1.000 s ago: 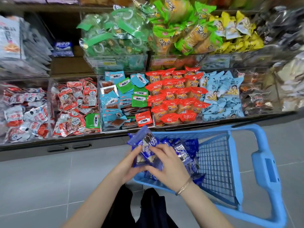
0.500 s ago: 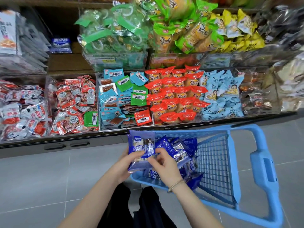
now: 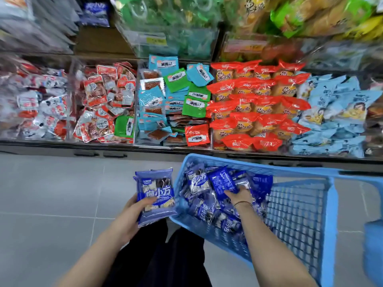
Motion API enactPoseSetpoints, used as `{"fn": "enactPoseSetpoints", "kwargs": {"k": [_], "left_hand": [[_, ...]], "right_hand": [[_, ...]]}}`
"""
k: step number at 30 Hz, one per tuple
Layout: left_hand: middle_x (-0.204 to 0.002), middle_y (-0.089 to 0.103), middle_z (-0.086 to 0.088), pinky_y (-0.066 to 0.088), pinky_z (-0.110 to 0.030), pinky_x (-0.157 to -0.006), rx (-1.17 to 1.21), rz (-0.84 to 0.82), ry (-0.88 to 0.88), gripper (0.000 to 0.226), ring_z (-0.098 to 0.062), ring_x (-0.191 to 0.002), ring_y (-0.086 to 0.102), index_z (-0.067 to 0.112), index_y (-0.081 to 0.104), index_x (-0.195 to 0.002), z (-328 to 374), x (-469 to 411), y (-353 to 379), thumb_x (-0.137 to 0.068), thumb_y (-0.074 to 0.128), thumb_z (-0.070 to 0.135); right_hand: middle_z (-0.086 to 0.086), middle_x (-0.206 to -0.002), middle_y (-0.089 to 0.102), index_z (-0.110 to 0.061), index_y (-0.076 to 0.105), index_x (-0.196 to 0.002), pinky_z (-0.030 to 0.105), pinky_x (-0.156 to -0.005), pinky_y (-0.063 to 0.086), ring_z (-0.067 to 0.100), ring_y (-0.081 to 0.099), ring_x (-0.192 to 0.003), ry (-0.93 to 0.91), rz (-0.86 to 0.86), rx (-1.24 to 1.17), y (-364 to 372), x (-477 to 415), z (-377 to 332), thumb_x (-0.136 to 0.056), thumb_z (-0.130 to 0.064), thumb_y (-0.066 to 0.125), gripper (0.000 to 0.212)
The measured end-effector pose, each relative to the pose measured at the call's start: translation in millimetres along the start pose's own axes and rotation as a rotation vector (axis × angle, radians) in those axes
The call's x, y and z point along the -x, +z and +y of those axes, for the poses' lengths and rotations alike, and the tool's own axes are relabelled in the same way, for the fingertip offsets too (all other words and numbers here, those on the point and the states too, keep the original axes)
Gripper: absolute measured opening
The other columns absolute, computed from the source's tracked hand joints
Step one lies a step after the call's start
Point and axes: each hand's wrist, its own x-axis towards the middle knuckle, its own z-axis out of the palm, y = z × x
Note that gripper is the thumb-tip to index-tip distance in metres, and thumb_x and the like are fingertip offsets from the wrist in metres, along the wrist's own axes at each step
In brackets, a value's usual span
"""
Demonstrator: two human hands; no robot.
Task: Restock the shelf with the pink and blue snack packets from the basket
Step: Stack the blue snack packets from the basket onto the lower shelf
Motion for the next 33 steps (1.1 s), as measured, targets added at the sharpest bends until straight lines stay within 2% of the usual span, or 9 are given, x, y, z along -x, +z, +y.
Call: {"fn": "enactPoseSetpoints", "kwargs": {"k": [5,10,14,17,20,23,26,29,33], "left_hand": [[-0.09,0.075,-0.013,0.058,-0.031,-0.064,-0.035,0.09,0.026,0.027,-0.025,-0.074,0.072,0.01,0.059,-0.106,-7,4,1,-0.082,0.062,0.0],[-0.081,0.075,-0.007,0.057,-0.026,-0.055,-0.052,0.067,0.033,0.026,-0.021,-0.065,0.071,0.012,0.058,-0.104,-3,8,19,-0.081,0.064,0.001],[-0.094,0.075,-0.009,0.056,-0.033,-0.068,-0.092,0.002,0.053,0.029,-0.025,-0.08,0.071,0.01,0.056,-0.114,0,11,48,-0.086,0.065,0.01],[-0.109,0.071,-0.015,0.055,-0.04,-0.082,-0.058,-0.084,0.053,0.043,-0.032,-0.097,0.068,0.011,0.052,-0.123,5,19,64,-0.083,0.066,0.019],[-0.114,0.068,-0.017,0.052,-0.043,-0.09,-0.074,-0.132,0.064,0.047,-0.034,-0.106,0.065,0.009,0.05,-0.128,10,20,65,-0.084,0.064,0.017],[-0.113,0.069,-0.015,0.057,-0.038,-0.082,-0.088,-0.19,0.043,0.046,-0.031,-0.104,0.066,0.01,0.051,-0.127,13,23,66,-0.083,0.063,0.017],[-0.111,0.071,-0.01,0.058,-0.032,-0.071,-0.131,-0.269,0.028,0.049,-0.026,-0.098,0.069,0.016,0.052,-0.122,14,26,69,-0.077,0.067,0.023],[-0.112,0.071,-0.007,0.057,-0.034,-0.08,-0.244,-0.316,0.017,0.058,-0.026,-0.102,0.068,0.018,0.05,-0.125,10,27,71,-0.073,0.076,0.028],[-0.115,0.069,-0.009,0.048,-0.044,-0.099,-0.294,-0.309,0.017,0.084,-0.027,-0.106,0.066,0.014,0.05,-0.127,1,27,77,-0.054,0.085,0.037]], "right_hand": [[0.014,-0.092,0.059,-0.005,0.057,-0.089,0.027,-0.069,0.042,0.028,0.056,-0.087,-0.111,0.046,-0.133,18,19,-11,-0.08,-0.015,0.07,0.019],[0.0,-0.066,0.041,-0.017,0.038,-0.072,0.018,-0.053,0.029,0.019,0.034,-0.058,-0.481,0.029,-0.344,2,96,-22,-0.082,-0.002,0.063,0.031],[-0.004,-0.103,0.06,-0.021,0.044,-0.084,0.02,-0.078,0.04,0.008,0.053,-0.095,-0.824,0.073,-0.212,-5,159,-31,-0.079,-0.011,0.064,0.023],[-0.01,-0.135,0.048,-0.02,0.053,-0.089,0.023,-0.105,0.029,0.005,0.038,-0.128,-0.96,0.057,-0.131,-13,184,-38,-0.076,-0.028,0.065,0.02],[-0.016,-0.13,0.051,-0.027,0.056,-0.092,0.028,-0.107,0.034,0.001,0.042,-0.126,-0.934,-0.004,-0.29,-29,193,-42,-0.083,-0.039,0.057,0.015],[-0.012,-0.121,0.054,-0.028,0.057,-0.101,0.032,-0.098,0.045,0.001,0.051,-0.115,-0.801,0.031,-0.488,-41,185,-44,-0.087,-0.013,0.062,0.021],[-0.012,-0.134,0.04,-0.024,0.046,-0.127,0.013,-0.094,0.043,0.0,0.045,-0.12,-0.655,-0.003,-0.531,-48,173,-42,-0.082,-0.009,0.07,0.053],[-0.02,-0.129,0.051,-0.029,0.036,-0.134,0.013,-0.094,0.044,-0.006,0.051,-0.116,-0.539,-0.29,-0.674,-45,171,-43,-0.089,-0.009,0.06,0.055],[-0.043,-0.119,0.039,-0.045,0.018,-0.132,-0.002,-0.083,0.038,-0.024,0.048,-0.104,-0.569,-0.34,-0.556,-29,169,-48,-0.094,-0.015,0.054,0.06]]}}
